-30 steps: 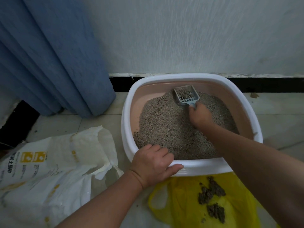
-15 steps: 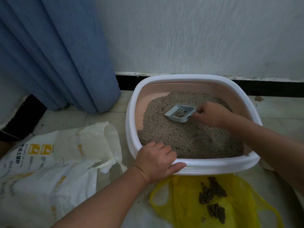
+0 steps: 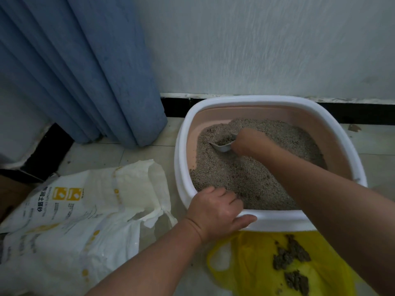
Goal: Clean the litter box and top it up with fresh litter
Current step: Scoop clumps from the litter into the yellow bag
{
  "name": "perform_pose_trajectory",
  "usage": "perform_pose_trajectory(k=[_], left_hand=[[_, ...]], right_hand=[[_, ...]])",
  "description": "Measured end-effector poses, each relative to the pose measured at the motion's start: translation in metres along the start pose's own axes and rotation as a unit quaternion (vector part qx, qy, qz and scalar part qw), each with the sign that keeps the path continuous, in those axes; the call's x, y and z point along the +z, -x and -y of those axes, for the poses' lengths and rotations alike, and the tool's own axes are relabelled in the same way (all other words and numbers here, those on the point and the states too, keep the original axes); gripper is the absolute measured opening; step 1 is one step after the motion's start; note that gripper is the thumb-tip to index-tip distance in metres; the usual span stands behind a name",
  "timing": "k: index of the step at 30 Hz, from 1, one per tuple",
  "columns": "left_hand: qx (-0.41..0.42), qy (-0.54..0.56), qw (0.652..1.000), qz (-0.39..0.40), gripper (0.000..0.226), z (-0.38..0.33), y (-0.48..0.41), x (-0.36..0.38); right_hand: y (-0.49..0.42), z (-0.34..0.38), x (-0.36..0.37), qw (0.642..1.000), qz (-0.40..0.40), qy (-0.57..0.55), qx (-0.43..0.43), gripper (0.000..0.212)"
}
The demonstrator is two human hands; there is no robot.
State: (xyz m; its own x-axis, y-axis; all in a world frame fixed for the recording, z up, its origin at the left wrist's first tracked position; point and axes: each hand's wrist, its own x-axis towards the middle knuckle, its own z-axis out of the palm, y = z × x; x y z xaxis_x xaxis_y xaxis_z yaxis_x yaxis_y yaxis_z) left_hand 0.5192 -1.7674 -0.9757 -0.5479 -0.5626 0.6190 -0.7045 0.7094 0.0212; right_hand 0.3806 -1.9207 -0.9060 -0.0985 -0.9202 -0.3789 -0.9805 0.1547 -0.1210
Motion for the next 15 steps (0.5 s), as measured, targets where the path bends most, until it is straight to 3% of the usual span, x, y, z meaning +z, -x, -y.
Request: perform_pose_trajectory(k=[4, 9, 15], left_hand=[[-0.006, 0.015, 1.000, -0.005, 0.048, -0.001, 0.000, 0.000], [-0.003, 0.015, 1.000, -0.007, 0.047, -0.001, 0.000, 0.000], [-0.002, 0.014, 1.000, -0.005, 0.047, -0.001, -0.002, -0.002]], right_hand=[[-0.011, 0.021, -0.005, 0.998, 0.020, -0.052, -0.019, 0.027], [-0.016, 0.045, -0.015, 0.998, 0.030, 0.016, -0.043, 0.036], [-0.020, 0.038, 0.010, 0.998, 0.002, -0.061, -0.031, 0.026]])
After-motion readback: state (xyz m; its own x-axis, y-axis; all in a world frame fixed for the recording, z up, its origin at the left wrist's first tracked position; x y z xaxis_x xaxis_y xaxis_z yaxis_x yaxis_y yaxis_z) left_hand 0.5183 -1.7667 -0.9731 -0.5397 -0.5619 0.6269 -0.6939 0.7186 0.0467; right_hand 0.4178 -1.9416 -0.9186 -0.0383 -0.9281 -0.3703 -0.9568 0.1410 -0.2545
